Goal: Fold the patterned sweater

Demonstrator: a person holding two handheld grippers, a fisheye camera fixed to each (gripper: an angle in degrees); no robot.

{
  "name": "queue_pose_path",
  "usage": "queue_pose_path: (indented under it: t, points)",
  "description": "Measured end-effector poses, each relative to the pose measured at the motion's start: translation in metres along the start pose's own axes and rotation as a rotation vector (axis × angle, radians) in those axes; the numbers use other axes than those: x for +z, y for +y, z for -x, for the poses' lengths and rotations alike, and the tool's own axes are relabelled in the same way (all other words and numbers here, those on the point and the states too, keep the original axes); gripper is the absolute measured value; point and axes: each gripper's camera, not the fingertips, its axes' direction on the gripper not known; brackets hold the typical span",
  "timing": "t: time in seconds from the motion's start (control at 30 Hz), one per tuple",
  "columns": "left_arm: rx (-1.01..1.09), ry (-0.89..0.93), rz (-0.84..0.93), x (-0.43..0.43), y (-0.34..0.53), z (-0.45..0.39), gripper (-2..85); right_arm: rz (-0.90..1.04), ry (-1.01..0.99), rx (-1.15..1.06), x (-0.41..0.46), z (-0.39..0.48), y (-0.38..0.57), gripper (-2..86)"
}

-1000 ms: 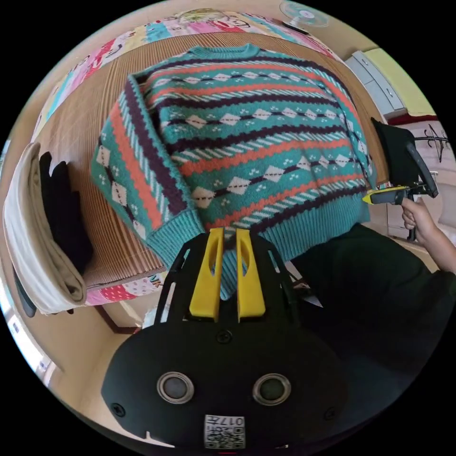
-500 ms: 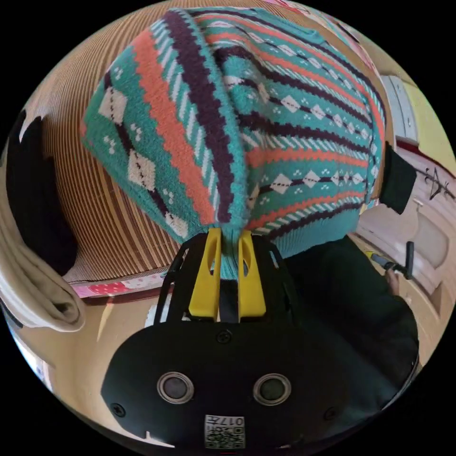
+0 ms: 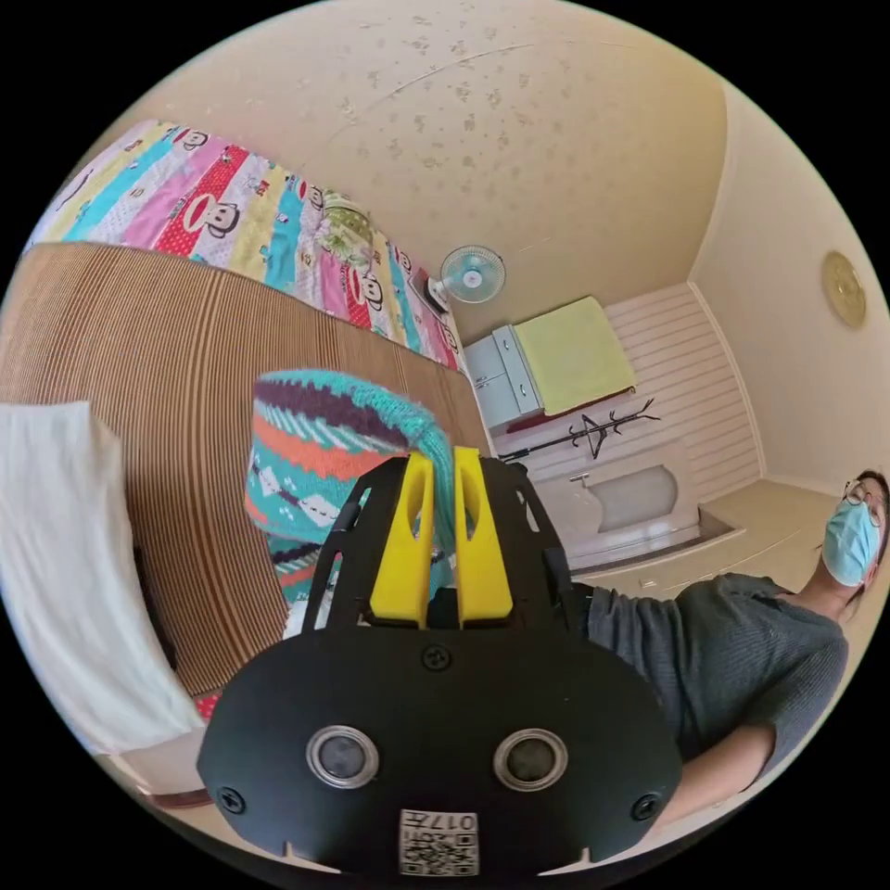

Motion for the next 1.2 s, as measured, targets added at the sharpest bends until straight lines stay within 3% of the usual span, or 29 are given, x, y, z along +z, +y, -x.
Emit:
queue_pose_path:
  t: [0.1,0.17,0.3,0.4,0.53,0.67,0.87,1.0,1.07,1.13,1.2]
  points:
    - [0.072,0.006,0.072,0.081,-0.045,-0.056,5.0,0.039,-0.072,0.037,-0.021,-0.008,-0.017,0.5]
    - [-0.015,0.017,0.066,0.119,-0.055,-0.065,7.1,0.093,-0.168,0.041,-0.029,-0.009,-0.029,0.6]
    - [-0.176,0.08,-0.03,0.158,-0.02,-0.061,8.0,0.155,-0.324,0.025,-0.035,-0.006,-0.038,1.0]
    - [-0.202,0.141,0.011,0.178,0.023,-0.054,5.3,0.194,-0.445,0.078,-0.035,-0.019,-0.044,2.1]
    - [-0.321,0.004,0.115,0.185,0.071,-0.037,5.5,0.168,-0.63,0.233,-0.039,-0.056,-0.045,5.6]
    - [-0.45,0.01,0.039,0.165,0.113,-0.029,5.2,0.087,-0.795,0.394,-0.047,-0.096,-0.042,12.7]
    - [-0.504,-0.052,0.018,0.155,0.138,-0.051,4.9,0.051,-0.739,0.463,-0.072,-0.115,-0.049,13.1]
    - [-0.537,-0.075,0.012,0.157,0.146,-0.065,4.2,-0.027,-0.878,0.395,-0.092,-0.099,-0.061,4.9]
    - [-0.545,-0.059,-0.023,0.153,0.146,-0.071,3.7,-0.239,-1.193,0.219,-0.126,-0.065,-0.073,1.9]
    - [-0.551,-0.057,-0.077,0.145,0.146,-0.079,3.1,-0.278,-1.355,0.071,-0.15,-0.028,-0.093,1.5]
    - [-0.538,-0.061,-0.123,0.136,0.144,-0.092,2.1,-0.215,-1.294,-0.008,-0.17,0.012,-0.113,1.5]
